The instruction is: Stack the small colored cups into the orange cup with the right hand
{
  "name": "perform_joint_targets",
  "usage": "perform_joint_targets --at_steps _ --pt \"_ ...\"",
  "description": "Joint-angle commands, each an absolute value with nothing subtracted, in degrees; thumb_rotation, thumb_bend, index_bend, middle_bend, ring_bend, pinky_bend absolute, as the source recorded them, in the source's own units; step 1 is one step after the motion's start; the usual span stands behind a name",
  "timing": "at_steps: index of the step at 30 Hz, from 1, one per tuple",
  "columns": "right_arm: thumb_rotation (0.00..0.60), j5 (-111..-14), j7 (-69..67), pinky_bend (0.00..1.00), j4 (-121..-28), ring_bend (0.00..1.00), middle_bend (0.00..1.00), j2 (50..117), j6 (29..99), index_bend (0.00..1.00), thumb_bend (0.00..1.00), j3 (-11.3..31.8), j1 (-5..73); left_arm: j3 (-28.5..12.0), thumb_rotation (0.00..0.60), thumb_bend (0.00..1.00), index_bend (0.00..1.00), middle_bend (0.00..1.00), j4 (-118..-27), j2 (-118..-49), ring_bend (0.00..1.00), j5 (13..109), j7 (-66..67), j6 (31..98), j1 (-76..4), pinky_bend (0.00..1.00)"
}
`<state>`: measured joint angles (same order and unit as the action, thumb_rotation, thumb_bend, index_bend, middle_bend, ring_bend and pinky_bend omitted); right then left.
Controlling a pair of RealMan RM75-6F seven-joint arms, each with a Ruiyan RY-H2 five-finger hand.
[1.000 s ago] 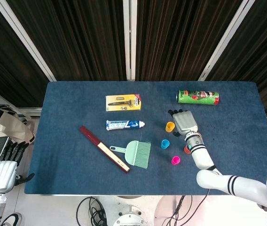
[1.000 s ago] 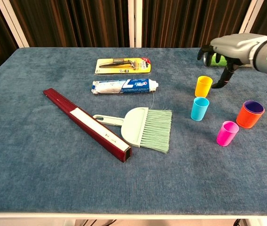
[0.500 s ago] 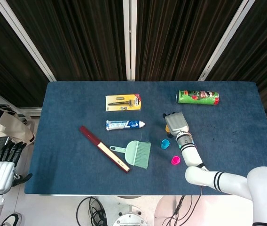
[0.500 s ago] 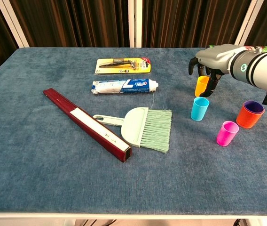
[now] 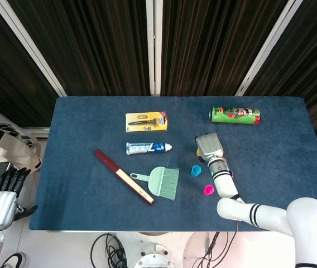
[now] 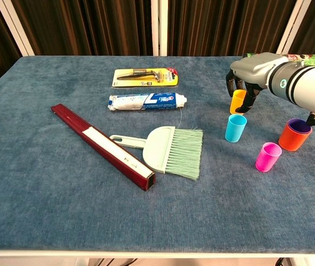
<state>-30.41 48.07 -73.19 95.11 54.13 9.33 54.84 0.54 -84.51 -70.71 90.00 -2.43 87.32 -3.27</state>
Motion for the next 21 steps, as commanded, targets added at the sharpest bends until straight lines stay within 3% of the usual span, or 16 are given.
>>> perform_joint_targets --at_steps 1,21 --pt "0.6 -30.36 48.15 0.48 -73.21 0.37 0.45 95.05 54.12 0.43 0.16 9.29 54.84 0.49 0.6 0.11 0.1 0.06 -84.49 -70.7 0.0 89.97 -2.51 87.29 -3.31 0.0" --pt "0.6 -31.82 47.27 0.48 -73.96 0.42 0.52 94.68 55.77 0.56 0.22 9.62 53.95 0.6 0.6 0.11 0.1 0.06 -84.21 -70.72 0.0 89.85 -2.97 87.47 -3.0 0.0"
